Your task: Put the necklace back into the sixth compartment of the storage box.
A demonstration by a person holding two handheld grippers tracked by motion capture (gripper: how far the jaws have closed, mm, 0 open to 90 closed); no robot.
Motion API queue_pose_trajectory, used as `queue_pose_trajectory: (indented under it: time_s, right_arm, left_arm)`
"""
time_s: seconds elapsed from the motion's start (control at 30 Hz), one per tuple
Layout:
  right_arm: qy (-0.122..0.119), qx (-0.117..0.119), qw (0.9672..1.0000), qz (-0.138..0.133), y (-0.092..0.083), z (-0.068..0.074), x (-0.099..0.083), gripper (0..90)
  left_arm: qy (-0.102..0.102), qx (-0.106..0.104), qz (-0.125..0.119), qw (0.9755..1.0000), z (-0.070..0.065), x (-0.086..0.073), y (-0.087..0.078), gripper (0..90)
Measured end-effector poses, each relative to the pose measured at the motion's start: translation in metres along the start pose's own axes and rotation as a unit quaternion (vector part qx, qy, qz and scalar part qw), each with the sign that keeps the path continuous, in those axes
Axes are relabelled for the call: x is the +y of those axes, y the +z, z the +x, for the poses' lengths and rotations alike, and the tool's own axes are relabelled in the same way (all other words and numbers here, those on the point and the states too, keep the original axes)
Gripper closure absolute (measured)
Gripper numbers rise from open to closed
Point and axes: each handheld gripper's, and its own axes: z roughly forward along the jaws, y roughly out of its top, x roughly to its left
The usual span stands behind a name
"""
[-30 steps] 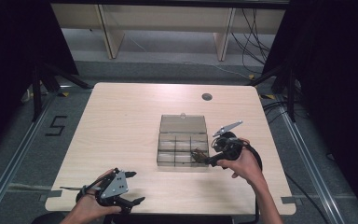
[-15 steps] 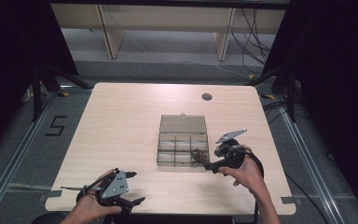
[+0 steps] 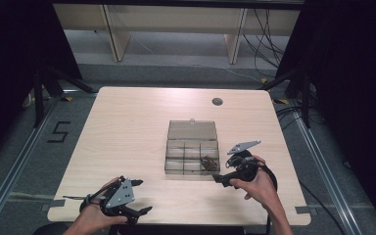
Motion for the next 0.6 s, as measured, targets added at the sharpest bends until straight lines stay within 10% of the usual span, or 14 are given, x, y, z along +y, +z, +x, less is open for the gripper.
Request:
queue_pose_trajectory:
  time_s: [0.6]
  right_arm:
    - [-0.013, 0.011, 0.9995, -0.025, 0.005, 0.008, -0.013, 16.4]
  left_arm:
    - [-0.001, -0.001, -0.003, 1.0000, 0.000, 0.000, 0.000, 15.7]
